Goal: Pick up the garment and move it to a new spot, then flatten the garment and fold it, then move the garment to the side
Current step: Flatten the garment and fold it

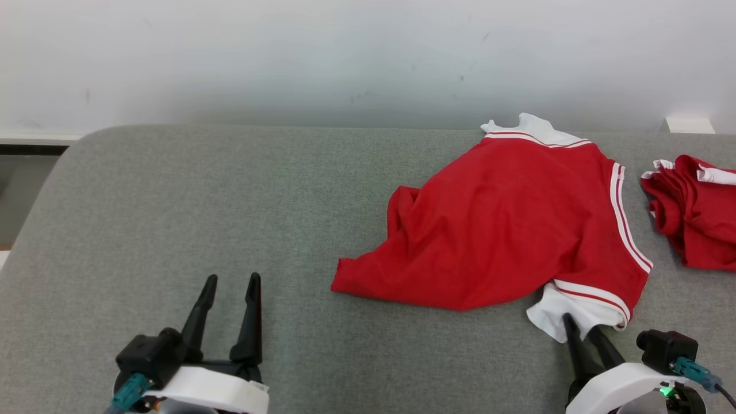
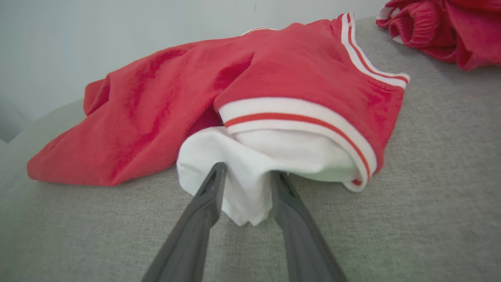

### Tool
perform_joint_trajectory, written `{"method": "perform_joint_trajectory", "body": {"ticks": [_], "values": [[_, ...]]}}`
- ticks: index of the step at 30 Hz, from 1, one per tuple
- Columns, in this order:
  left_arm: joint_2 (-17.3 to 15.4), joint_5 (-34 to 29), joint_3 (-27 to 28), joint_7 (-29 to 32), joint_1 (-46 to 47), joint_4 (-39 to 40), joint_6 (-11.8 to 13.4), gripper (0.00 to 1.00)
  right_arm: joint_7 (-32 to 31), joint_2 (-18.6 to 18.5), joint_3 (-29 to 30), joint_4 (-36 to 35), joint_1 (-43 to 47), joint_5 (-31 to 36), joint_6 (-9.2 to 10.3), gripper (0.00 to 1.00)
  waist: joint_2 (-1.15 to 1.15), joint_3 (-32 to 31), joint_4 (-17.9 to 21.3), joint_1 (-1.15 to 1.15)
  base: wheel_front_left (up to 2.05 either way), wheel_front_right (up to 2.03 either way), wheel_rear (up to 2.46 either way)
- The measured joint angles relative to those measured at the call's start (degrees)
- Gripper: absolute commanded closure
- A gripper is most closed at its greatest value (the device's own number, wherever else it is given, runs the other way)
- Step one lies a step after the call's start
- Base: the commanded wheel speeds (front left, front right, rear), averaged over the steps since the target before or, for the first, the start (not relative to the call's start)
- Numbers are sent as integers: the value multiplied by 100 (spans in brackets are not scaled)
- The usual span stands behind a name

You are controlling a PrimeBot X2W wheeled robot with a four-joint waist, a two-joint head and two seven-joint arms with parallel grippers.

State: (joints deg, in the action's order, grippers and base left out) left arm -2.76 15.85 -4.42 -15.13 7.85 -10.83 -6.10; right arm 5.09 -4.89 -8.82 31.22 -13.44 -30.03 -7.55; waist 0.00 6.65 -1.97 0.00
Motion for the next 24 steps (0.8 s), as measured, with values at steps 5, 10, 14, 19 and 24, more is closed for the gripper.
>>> {"method": "perform_joint_trajectory", "body": {"ticks": [5, 10, 14, 19, 24], "values": [[-2, 1, 55, 0, -7, 8, 9, 0, -83, -129, -107, -80, -49, -156, 0, 100, 0, 25, 63, 0, 0, 0, 0], [-1, 0, 77, 0, -25, 13, 9, 0, -667, -510, -229, -992, 214, -634, 0, 100, 0, 21, 268, 0, 0, 0, 0], [-2, 1, 87, 0, -31, 20, 11, 0, -1492, -1091, -111, -1859, 590, -899, 0, 100, 0, 10, 448, 0, 0, 0, 0], [1, 1, 71, 0, -34, 15, 11, 0, -2462, -1590, 286, -2595, 1033, -687, 1, 100, 0, 0, 610, 0, 0, 0, 0], [0, 1, 52, 0, -26, -13, 9, 0, -3250, -1473, 686, -2940, 1360, -231, 1, 46, 0, 2, 649, 0, 0, 0, 0]]}}
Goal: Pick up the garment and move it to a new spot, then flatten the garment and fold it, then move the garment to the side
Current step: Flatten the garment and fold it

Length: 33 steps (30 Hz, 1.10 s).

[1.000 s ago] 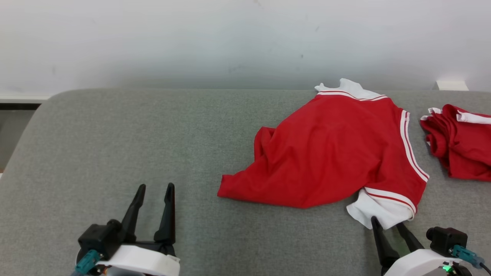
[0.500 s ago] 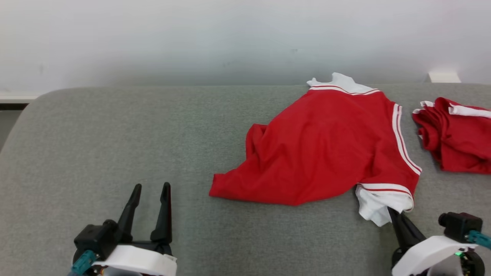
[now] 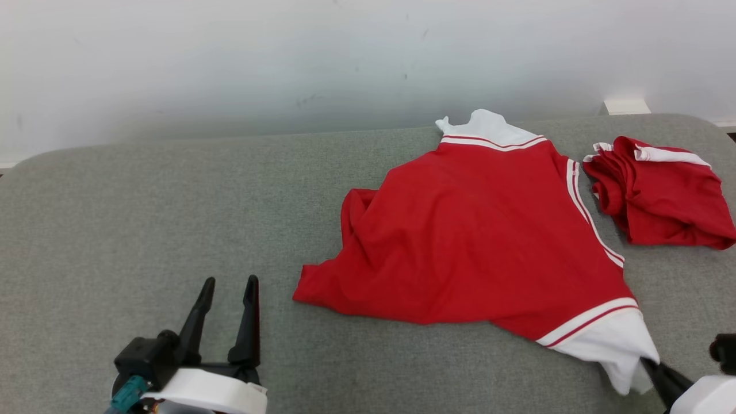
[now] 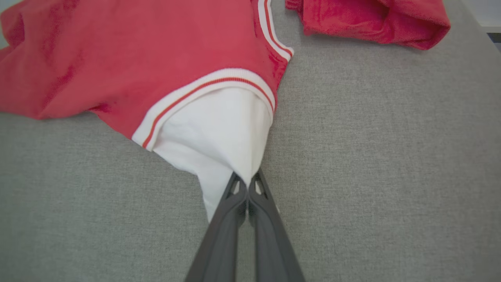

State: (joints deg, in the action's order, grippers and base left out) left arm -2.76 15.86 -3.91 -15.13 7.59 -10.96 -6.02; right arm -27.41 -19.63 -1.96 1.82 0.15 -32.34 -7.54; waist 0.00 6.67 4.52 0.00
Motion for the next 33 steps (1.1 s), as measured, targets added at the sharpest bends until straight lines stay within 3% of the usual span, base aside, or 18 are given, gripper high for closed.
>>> {"method": "perform_joint_trajectory", "body": {"ticks": [1, 4, 9, 14, 19, 25, 33], "values": [[1, 0, -9, 0, 2, -15, 0, 0, -115, 85, 31, 2, 42, 96, 0, 0, 0, 1, -5, 0, 0, 0, 0], [-1, 0, -32, 0, 9, -64, -1, 0, -223, 343, 179, 27, 138, 483, 0, 0, 0, 2, -34, 0, 0, 0, 0], [0, -2, -8, 0, 8, -116, -9, 0, 115, 722, 430, -155, 107, 777, 0, 0, 0, -43, -45, 0, 0, 0, 0], [0, -20, 25, 0, 1, -123, -11, 0, 996, 1061, 777, -535, -138, 928, 0, 0, 0, -134, -25, 0, 0, 0, 0], [0, -20, -16, 0, 3, -121, -26, 0, 2052, 1464, 840, -433, -294, 1074, 0, 0, 0, -157, -44, 0, 0, 0, 0], [-1, -22, -65, 0, 14, -129, -36, 0, 2978, 1610, 561, 54, -371, 1062, 0, 0, 0, -122, -84, 0, 0, 0, 0], [-133, -133, -589, 155, 335, -709, -111, 0, 3405, 1623, 374, 494, -569, 1058, 0, 0, 1, -104, -58, 0, 0, 0, 0]]}}
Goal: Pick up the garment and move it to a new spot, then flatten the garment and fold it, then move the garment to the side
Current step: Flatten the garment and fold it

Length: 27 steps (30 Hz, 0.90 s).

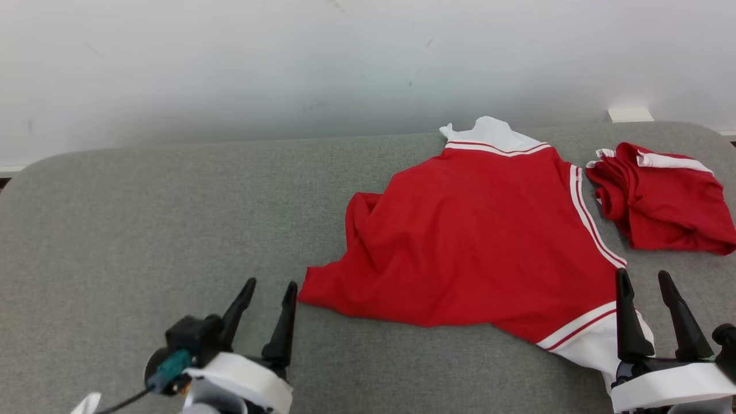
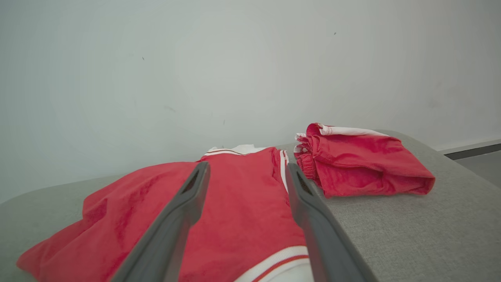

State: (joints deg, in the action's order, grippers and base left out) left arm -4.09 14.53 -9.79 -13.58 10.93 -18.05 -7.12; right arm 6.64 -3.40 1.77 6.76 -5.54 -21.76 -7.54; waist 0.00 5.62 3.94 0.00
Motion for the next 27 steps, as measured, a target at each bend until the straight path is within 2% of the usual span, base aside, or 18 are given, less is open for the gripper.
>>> {"method": "perform_joint_trajectory", "body": {"ticks": [6, 9, 15, 24, 25, 26, 27], "values": [[-387, 182, -839, 778, 820, -320, -25, 0, 113, -12, -154, 99, -183, -1, 0, 0, 0, 176, 72, 0, 0, 0, 0], [-558, 463, -1247, 1187, 1299, -426, -25, 0, 189, -12, -231, 169, -280, -42, -1, 0, 0, 314, 150, 0, 0, 0, 0], [-717, 1025, -1603, 1965, 2139, -1001, -25, 0, 358, 1, -419, 377, -497, -115, 0, 0, 0, 582, 423, -1, 0, 0, 0], [-797, 2026, -2036, 2514, 2868, -1840, -25, 0, 608, 27, -556, 702, -699, -241, -1, 0, -1, 860, 973, -1, 0, 0, 0], [-802, 2146, -2093, 2509, 2911, -1874, -26, 57, 636, 30, -557, 730, -712, -248, -1, 0, 0, 874, 1021, -1, 0, 0, 0], [-823, 2207, -2161, 2465, 2954, -1900, -26, 100, 654, 30, -550, 765, -716, -257, 0, 0, 0, 884, 1062, -1, 0, 0, 0], [-862, 2256, -2198, 2409, 3000, -1940, -30, 100, 658, 29, -555, 792, -717, -264, 0, 0, 0, 889, 1098, -1, 0, 0, 0]]}}
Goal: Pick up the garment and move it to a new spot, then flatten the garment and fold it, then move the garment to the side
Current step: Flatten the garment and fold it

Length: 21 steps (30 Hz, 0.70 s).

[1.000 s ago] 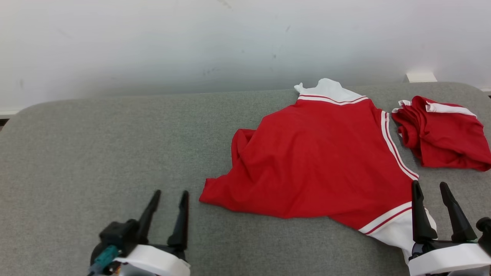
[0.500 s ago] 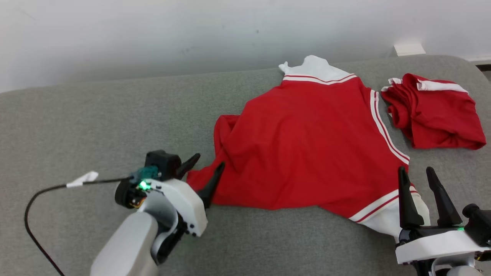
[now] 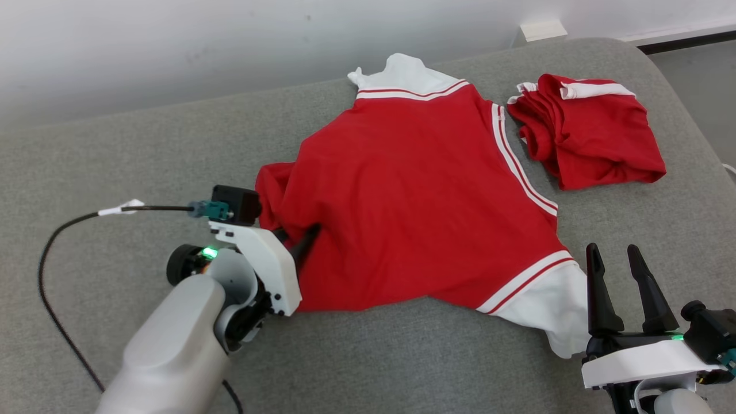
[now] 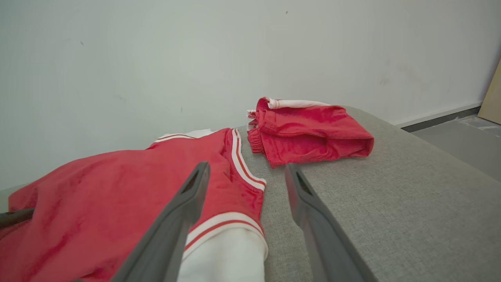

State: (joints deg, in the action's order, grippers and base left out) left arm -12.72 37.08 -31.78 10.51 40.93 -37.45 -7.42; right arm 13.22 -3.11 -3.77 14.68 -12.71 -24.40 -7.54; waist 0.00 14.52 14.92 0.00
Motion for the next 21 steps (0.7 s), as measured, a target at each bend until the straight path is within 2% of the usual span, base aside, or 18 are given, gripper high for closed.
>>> {"method": "perform_joint_trajectory", "body": {"ticks": [4, 8, 16, 21], "values": [[-177, 256, -224, -51, 95, -63, -12, 100, 57, 11, -13, 76, -10, -35, 0, 0, 0, -36, 73, 0, 0, 0, 0], [-454, 498, -506, 20, 307, 247, -11, 100, 116, 14, 5, 110, -15, -56, -1, 0, 0, -82, 133, 0, 0, 0, 0], [-1262, 1216, -701, 1007, 1429, 1190, -12, 100, 172, 21, -102, 119, -123, -276, 0, 0, 0, 134, 402, 0, 0, 0, 0], [-1557, 1428, -508, 1482, 2002, 909, 41, 100, 180, 22, -252, 59, -169, -565, 0, 0, 0, 370, 723, 0, 0, 0, 0]]}}
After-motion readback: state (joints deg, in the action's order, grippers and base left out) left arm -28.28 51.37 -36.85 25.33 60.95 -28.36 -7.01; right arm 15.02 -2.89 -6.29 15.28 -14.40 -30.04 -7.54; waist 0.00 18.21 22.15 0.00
